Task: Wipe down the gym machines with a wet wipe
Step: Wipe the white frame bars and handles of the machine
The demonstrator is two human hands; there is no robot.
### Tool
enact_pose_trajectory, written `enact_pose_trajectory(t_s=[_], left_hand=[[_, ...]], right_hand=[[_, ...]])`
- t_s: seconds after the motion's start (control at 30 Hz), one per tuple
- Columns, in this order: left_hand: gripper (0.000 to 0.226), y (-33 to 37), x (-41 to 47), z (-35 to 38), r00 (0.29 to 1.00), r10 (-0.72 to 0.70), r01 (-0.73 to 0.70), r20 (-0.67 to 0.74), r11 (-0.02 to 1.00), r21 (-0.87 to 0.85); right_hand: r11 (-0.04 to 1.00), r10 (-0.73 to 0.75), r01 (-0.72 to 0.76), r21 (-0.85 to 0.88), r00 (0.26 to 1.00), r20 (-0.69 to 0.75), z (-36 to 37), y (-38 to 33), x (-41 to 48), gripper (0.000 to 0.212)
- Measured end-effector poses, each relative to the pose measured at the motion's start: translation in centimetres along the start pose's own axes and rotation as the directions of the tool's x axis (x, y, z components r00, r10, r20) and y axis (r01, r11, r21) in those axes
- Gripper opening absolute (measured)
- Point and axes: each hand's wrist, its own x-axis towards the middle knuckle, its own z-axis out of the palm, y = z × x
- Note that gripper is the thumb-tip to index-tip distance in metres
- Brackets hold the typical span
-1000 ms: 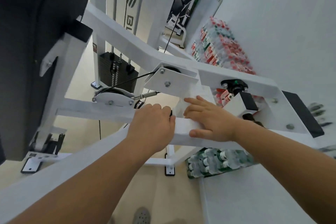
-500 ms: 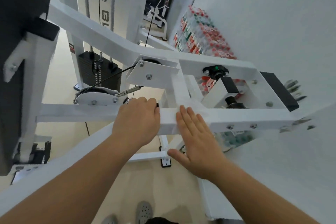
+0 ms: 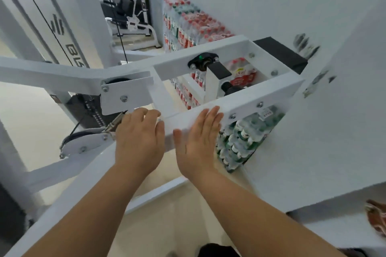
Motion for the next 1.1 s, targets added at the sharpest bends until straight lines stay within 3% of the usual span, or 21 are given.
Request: enact_pose_trajectory(t_s=[0.1, 0.2, 0.3, 0.47, 0.6, 0.73, 0.83, 0.9, 1.03, 1.1], left_hand=[[0.04, 2.3, 1.0, 1.0, 0.994, 0.063, -0.067, 0.089, 0.996, 0.051], [0.041, 5.3, 2.1, 2.1, 0.969, 0.18, -0.194, 0.171, 0.979, 0.067], [0.049, 8.0, 3.5, 3.4, 0.942, 0.211, -0.232, 0.262, 0.971, 0.051], [0.06, 11.2, 5.7, 5.7, 0.935, 0.172, -0.166, 0.311, 0.985, -0.048], [0.054, 12.6, 6.5, 6.6, 0.952, 0.079, -0.083, 0.296, 0.997, 0.002], [0.052, 13.0, 6.7, 7.1, 0.964, 0.036, -0.063, 0.262, 0.993, 0.097], [0.045, 12.9, 6.8, 7.5, 0.959, 0.02, -0.053, 0.282, 0.993, 0.107], [0.049, 13.0, 6.9, 7.4, 0.96, 0.025, -0.058, 0.279, 0.992, 0.111], [0.055, 12.9, 6.7, 7.4, 0.963, 0.024, -0.052, 0.269, 0.994, 0.096], [0.056, 12.8, 6.7, 7.4, 0.966, 0.029, -0.049, 0.258, 0.996, 0.075]], right_hand=[[0.941, 0.29, -0.242, 0.238, 0.937, -0.194, -1.6, 1.1, 5.2, 0.097], [0.834, 0.473, -0.329, 0.442, 0.84, -0.267, -4.2, 3.6, 8.8, 0.098], [0.784, 0.483, -0.293, 0.547, 0.842, -0.242, -5.4, 5.3, 9.9, 0.099], [0.847, 0.276, -0.12, 0.518, 0.932, -0.235, -4.0, 6.3, 7.6, 0.098], [0.734, 0.504, -0.257, 0.629, 0.827, -0.25, -7.0, 8.6, 11.9, 0.111], [0.629, 0.627, -0.295, 0.719, 0.739, -0.246, -10.4, 13.0, 15.8, 0.101], [0.627, 0.598, -0.253, 0.737, 0.762, -0.247, -10.9, 16.0, 16.4, 0.115], [0.662, 0.516, -0.208, 0.72, 0.823, -0.237, -10.2, 15.6, 15.4, 0.127], [0.805, 0.239, -0.051, 0.591, 0.94, -0.244, -6.7, 12.8, 10.0, 0.119], [0.8, 0.238, -0.042, 0.598, 0.937, -0.254, -6.6, 13.5, 10.3, 0.119]])
